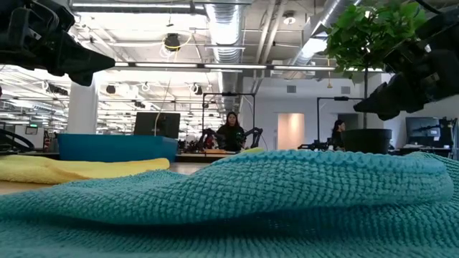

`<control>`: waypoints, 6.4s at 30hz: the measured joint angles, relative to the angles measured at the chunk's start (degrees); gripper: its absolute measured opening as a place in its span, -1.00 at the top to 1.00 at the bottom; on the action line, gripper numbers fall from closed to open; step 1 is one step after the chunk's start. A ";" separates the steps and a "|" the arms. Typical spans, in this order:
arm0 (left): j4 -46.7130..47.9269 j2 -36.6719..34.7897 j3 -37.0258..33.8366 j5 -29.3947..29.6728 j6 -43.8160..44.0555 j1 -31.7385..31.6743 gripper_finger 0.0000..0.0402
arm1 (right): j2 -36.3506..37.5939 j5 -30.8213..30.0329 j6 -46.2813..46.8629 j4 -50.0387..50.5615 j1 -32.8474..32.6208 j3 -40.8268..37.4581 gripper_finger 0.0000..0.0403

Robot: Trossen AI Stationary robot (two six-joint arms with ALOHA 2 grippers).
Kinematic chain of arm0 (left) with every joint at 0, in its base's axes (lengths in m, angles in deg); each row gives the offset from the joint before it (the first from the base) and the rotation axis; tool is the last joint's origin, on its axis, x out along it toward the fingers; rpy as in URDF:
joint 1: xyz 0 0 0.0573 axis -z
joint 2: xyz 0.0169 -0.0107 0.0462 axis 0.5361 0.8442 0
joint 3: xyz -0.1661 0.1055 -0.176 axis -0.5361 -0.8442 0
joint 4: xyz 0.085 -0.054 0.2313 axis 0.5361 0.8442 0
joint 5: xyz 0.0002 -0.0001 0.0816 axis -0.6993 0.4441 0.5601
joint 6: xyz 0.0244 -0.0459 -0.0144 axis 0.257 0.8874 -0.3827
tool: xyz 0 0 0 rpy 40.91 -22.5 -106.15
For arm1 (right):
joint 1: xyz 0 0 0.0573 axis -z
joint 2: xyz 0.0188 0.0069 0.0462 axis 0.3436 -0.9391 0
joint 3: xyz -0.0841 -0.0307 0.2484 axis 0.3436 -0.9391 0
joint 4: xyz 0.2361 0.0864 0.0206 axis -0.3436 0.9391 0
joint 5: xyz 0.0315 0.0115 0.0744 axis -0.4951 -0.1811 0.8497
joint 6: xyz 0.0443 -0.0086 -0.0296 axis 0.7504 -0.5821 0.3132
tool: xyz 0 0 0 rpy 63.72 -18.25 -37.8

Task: Fold microfiber towels
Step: Fold the green towel

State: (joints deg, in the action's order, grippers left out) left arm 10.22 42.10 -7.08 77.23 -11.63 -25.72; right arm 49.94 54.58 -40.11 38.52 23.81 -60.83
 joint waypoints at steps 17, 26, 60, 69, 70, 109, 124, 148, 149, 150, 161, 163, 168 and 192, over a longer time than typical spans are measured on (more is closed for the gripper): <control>0.02 0.00 0.02 0.02 0.02 0.00 1.00 | 0.05 1.33 5.05 -9.71 -2.81 5.02 0.75; 0.02 0.00 0.02 0.02 0.05 0.00 1.00 | -1.98 -0.69 -0.19 4.93 -6.54 19.37 0.82; 0.02 0.02 0.04 0.02 0.07 0.00 1.00 | -36.66 3.40 2.14 39.60 -7.07 35.76 -0.01; 0.00 0.02 0.04 0.02 0.07 0.00 1.00 | -48.42 3.42 -5.96 34.42 -5.15 35.76 -0.01; -0.02 0.02 0.04 0.02 0.07 0.00 1.00 | -49.34 3.42 -6.47 33.96 -4.61 35.76 0.00; 0.00 0.02 0.04 0.02 0.07 0.00 1.00 | -57.51 12.59 -9.05 36.35 1.19 35.96 0.92; -0.31 0.01 0.04 0.04 0.20 0.01 1.00 | -51.72 11.10 -3.11 40.41 1.98 44.83 0.97; -7.81 15.19 8.99 9.35 3.78 0.00 1.00 | -43.30 6.36 0.83 45.36 -1.94 46.14 0.97; -7.81 17.64 10.37 9.54 2.78 0.00 1.00 | -43.27 6.36 1.24 45.16 -1.86 46.14 0.96; -7.78 20.00 11.74 9.79 1.72 0.00 1.00 | -43.31 6.37 1.43 45.20 -1.74 46.14 0.96; -5.43 49.86 27.92 0.63 -4.41 -7.29 1.00 | -43.48 6.35 2.99 45.17 -1.72 46.14 0.97; -4.29 55.24 30.19 -5.41 -6.78 -8.93 1.00 | -43.45 6.38 2.99 45.17 -1.72 46.14 0.95; -4.18 67.36 35.67 -9.35 -8.08 -11.63 1.00 | -43.45 6.38 2.96 45.23 -1.72 46.14 0.95; 4.65 103.49 61.33 -20.34 -8.98 -18.95 0.48 | -43.45 6.42 2.27 45.62 -1.72 46.14 0.95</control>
State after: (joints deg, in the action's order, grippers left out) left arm 14.87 145.59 54.25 56.89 -20.61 -44.67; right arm 6.48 61.00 -37.84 84.14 22.09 -14.69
